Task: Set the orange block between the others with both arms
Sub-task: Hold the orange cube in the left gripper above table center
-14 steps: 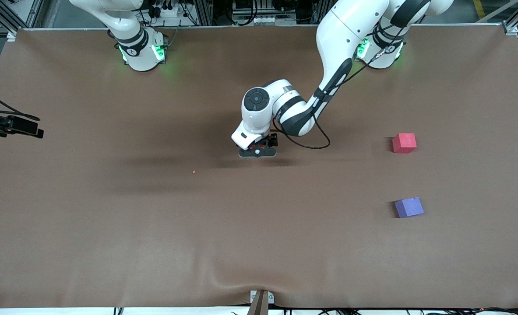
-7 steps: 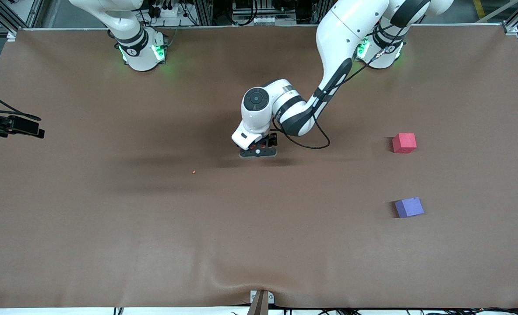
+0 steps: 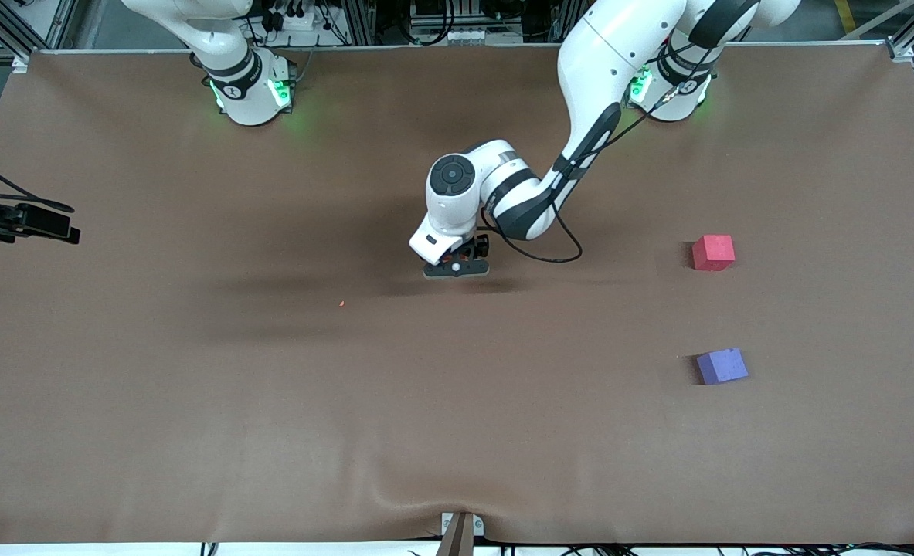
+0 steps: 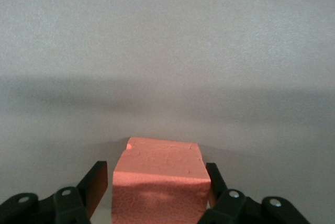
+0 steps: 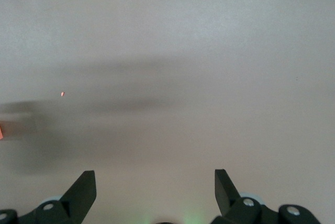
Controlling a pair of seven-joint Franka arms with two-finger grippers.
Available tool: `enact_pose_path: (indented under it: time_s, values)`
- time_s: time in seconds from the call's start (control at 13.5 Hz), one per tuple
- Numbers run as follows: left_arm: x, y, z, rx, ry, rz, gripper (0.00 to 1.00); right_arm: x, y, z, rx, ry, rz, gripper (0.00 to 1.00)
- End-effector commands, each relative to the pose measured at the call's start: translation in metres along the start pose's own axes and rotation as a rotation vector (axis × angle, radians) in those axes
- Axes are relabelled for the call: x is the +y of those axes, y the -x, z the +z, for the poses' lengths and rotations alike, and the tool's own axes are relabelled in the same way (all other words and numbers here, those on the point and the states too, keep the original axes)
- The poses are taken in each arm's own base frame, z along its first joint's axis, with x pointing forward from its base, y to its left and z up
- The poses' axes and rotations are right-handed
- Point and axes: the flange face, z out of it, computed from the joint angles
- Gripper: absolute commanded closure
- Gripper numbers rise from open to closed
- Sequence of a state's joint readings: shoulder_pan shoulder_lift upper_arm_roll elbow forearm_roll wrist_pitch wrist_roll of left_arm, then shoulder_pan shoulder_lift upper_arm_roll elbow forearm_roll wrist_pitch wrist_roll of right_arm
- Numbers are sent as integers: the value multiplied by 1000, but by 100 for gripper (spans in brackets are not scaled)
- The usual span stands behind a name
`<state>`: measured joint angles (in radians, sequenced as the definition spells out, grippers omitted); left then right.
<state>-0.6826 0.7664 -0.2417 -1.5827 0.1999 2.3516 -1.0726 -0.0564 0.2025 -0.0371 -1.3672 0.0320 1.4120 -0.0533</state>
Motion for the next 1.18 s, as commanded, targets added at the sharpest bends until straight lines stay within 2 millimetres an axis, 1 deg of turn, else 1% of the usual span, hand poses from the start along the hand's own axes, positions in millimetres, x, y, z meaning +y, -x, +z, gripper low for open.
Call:
enact_pose_path:
  time_s: [0.0,0.15,0.22,0.3,0.37,0.44,0.52,0.67,0.74,0.89,0.96,1.04,1.11]
  values:
    - [2,5,2,9,-2,-21,16,-1,5,-7,10,1,-14,0]
    - [3,5,3,8,3,-31,19,0,5,-8,12,-1,-15,0]
    - [3,5,3,9,6,-31,40,1,4,-8,15,-2,-10,0]
    - [3,4,3,12,8,-30,65,1,4,-10,21,-3,-11,0]
    - [4,5,2,15,8,-27,85,1,4,-14,30,1,-10,0]
    - [6,6,2,17,9,-24,100,3,4,-14,31,-1,-9,0]
    - [8,11,2,19,6,-5,100,4,5,-15,31,-3,-8,0]
    - [7,9,1,22,4,15,100,1,4,-15,32,-1,-12,0]
    - [4,4,-5,24,1,9,100,1,4,-15,34,0,-11,0]
    - [-1,-7,-9,34,2,-3,100,1,4,-15,32,-2,-13,0]
    - [-11,-20,-8,40,-4,-20,100,1,4,-15,32,-2,-13,0]
    - [-26,-44,-14,62,-8,-35,100,1,4,-15,32,-2,-13,0]
    - [-44,-68,-29,84,-6,-43,100,1,4,-15,34,-2,-13,0]
